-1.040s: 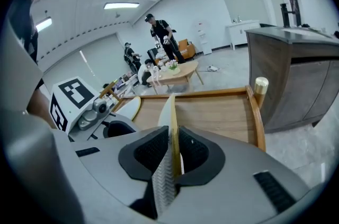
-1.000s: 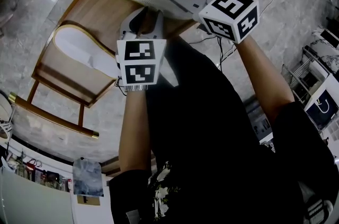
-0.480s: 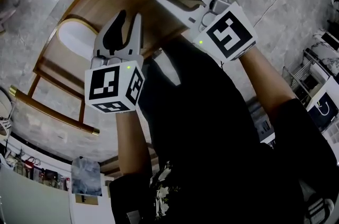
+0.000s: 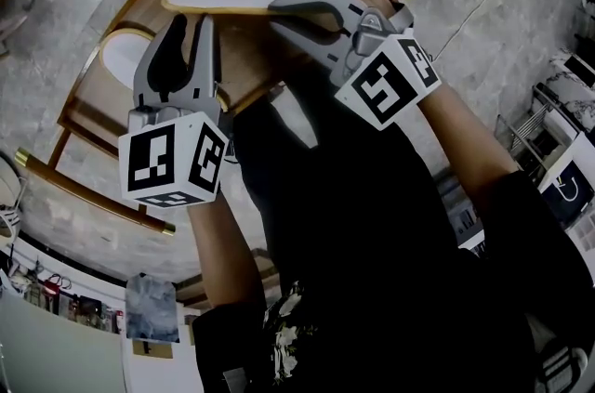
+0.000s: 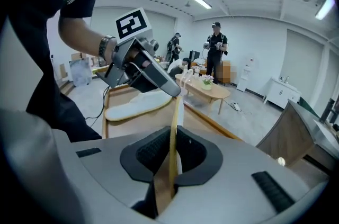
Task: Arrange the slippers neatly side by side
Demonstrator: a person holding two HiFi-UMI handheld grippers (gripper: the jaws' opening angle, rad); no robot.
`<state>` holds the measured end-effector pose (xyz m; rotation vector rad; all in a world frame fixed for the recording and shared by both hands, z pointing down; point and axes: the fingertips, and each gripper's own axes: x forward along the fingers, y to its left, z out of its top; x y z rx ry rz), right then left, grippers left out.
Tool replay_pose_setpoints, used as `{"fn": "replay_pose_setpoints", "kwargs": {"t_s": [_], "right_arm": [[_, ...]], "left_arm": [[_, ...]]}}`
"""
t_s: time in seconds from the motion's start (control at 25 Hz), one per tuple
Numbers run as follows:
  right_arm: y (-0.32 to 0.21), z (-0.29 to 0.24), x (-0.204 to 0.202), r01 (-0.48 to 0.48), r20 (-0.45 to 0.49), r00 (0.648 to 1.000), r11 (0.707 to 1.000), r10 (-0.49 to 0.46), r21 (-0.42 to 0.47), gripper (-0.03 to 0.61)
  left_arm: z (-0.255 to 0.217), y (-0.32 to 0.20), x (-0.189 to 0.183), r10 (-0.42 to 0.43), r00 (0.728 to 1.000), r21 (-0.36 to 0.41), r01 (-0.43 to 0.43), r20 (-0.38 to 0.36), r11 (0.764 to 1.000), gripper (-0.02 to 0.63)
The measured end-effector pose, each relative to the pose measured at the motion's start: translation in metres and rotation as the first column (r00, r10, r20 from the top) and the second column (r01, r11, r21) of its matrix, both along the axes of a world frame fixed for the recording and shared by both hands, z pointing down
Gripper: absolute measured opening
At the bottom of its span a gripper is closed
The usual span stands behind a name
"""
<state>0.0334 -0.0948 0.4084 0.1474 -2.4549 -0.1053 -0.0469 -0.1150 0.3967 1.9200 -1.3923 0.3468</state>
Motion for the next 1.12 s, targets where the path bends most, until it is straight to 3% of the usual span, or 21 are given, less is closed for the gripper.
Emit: {"fn": "replay_pose_setpoints", "kwargs": {"t_s": [0.28, 0.48, 0.56, 0.64, 0.68, 0.72, 0.8, 0.84, 0.96, 1.08, 1.12], "right_arm": [[0.018, 0.006, 0.0, -0.019, 0.027, 0.999, 0.992, 0.023, -0.126, 0.052], [0.034, 0.023, 0.004, -0.041, 0.01, 0.999, 0.97, 0.044, -0.238, 0.109], [0.035, 0.028, 0.007, -0.084, 0.01, 0.996, 0.955, 0.09, -0.285, 0.112], [0.031, 0.031, 0.009, -0.184, 0.026, 0.978, 0.908, 0.209, -0.378, 0.112], [0.028, 0.034, 0.012, -0.26, 0.031, 0.952, 0.855, 0.306, -0.449, 0.112], [0.025, 0.038, 0.015, -0.343, 0.022, 0.909, 0.775, 0.417, -0.53, 0.112], [0.026, 0.049, 0.023, -0.469, -0.038, 0.795, 0.574, 0.605, -0.671, 0.114], [0.029, 0.053, 0.026, -0.502, -0.072, 0.749, 0.493, 0.659, -0.711, 0.117], [0.044, 0.055, 0.026, -0.527, -0.138, 0.671, 0.338, 0.728, -0.78, 0.11], [0.053, 0.052, 0.021, -0.48, -0.214, 0.59, 0.125, 0.779, -0.868, 0.108], [0.051, 0.053, 0.022, -0.466, -0.234, 0.557, 0.067, 0.797, -0.882, 0.109]], "left_arm": [[0.006, 0.004, 0.021, 0.065, 0.998, -0.023, -0.065, 0.004, 0.998, 0.117], [0.011, 0.007, 0.025, 0.075, 0.997, -0.038, -0.075, 0.0, 0.996, 0.117], [0.014, 0.008, 0.024, 0.074, 0.997, -0.045, -0.074, 0.0, 0.996, 0.117], [0.018, 0.008, 0.022, 0.073, 0.997, -0.052, -0.073, 0.001, 0.996, 0.117], [0.019, 0.009, 0.02, 0.071, 0.997, -0.056, -0.071, 0.0, 0.996, 0.117], [0.021, 0.009, 0.02, 0.069, 0.998, -0.061, -0.069, 0.0, 0.996, 0.117], [0.022, 0.011, 0.021, 0.068, 0.998, -0.067, -0.068, -0.003, 0.995, 0.117], [0.022, 0.011, 0.022, 0.07, 0.998, -0.069, -0.07, -0.004, 0.995, 0.117], [0.024, 0.012, 0.025, 0.083, 0.997, -0.078, -0.083, -0.007, 0.994, 0.116], [0.032, 0.015, 0.027, 0.1, 0.995, -0.091, -0.1, -0.001, 0.991, 0.117], [0.036, 0.015, 0.028, 0.114, 0.993, -0.095, -0.112, 0.013, 0.989, 0.117]]}}
